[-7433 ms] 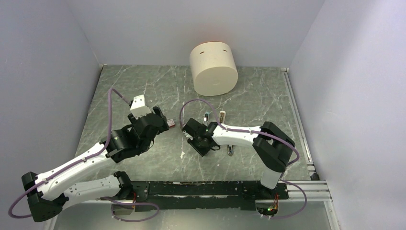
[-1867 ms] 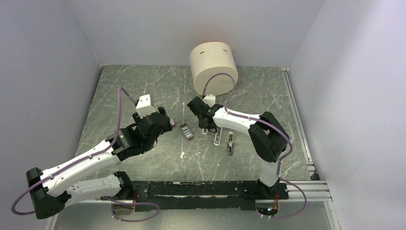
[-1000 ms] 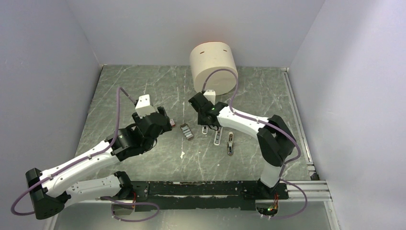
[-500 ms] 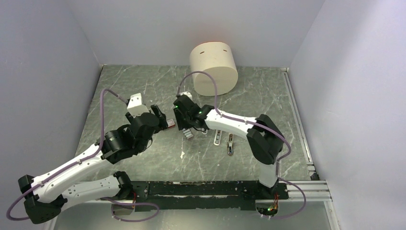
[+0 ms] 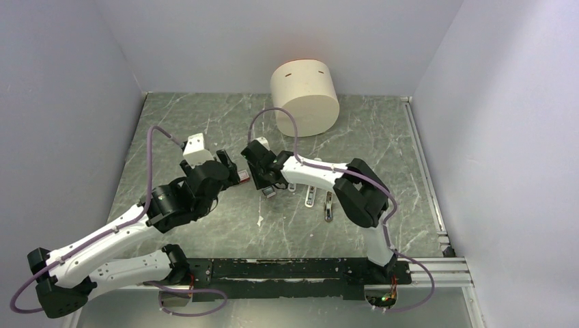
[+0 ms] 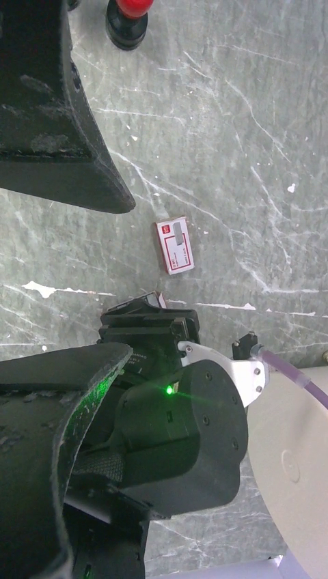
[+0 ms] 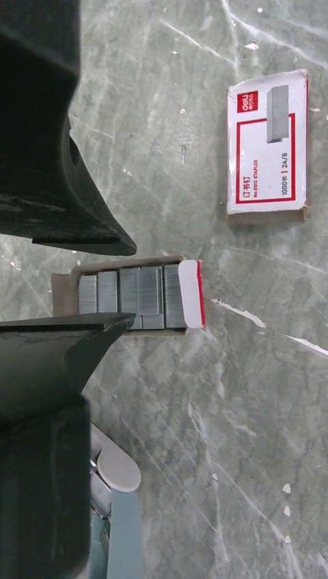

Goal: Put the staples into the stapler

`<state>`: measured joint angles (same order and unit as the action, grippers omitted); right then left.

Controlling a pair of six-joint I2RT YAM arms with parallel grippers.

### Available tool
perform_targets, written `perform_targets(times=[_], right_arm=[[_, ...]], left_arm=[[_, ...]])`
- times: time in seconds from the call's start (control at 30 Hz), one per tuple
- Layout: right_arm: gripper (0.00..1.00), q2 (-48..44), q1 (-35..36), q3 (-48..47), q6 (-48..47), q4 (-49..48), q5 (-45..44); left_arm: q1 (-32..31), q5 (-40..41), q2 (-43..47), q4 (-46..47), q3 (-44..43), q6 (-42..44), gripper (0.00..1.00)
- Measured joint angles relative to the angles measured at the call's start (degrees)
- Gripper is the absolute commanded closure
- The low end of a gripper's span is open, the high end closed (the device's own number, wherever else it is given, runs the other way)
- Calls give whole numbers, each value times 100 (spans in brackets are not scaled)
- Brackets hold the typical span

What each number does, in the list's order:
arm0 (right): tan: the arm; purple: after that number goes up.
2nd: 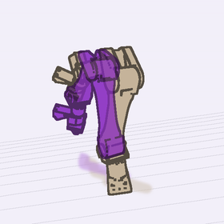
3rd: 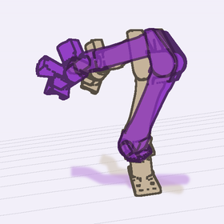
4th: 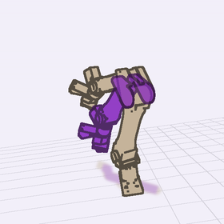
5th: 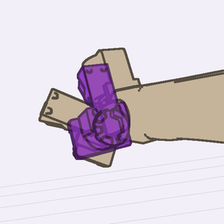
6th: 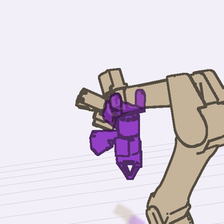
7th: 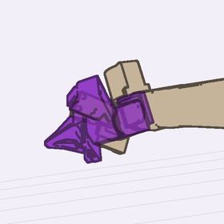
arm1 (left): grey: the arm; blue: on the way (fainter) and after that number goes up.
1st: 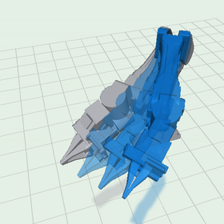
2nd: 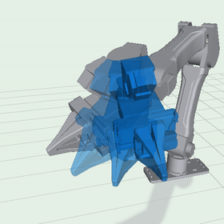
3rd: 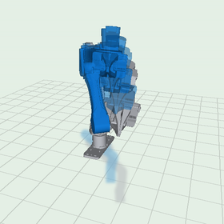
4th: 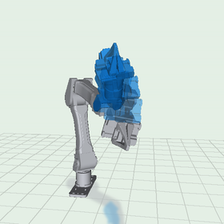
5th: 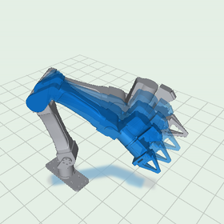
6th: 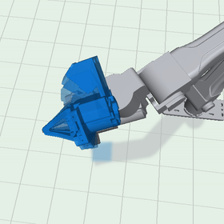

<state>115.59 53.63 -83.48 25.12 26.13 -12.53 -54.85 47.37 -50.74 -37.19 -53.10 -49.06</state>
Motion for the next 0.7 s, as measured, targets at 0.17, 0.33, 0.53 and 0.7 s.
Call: perform_targets(times=[0.17, 0.33, 0.53, 0.7], right_arm=[[57, 120, 9, -42, -37, 48, -111], [58, 168, 13, -42, -70, 103, -192], [56, 168, 17, -42, -105, 109, -201], [54, 219, 31, -79, -157, 111, -201]], left_arm=[[0, 2, -4, 2, 0, 0, 25], [0, 2, -48, 2, 2, -2, 25], [0, 0, -70, 2, 2, -4, 25], [0, 0, -70, 2, 2, -7, 25]])
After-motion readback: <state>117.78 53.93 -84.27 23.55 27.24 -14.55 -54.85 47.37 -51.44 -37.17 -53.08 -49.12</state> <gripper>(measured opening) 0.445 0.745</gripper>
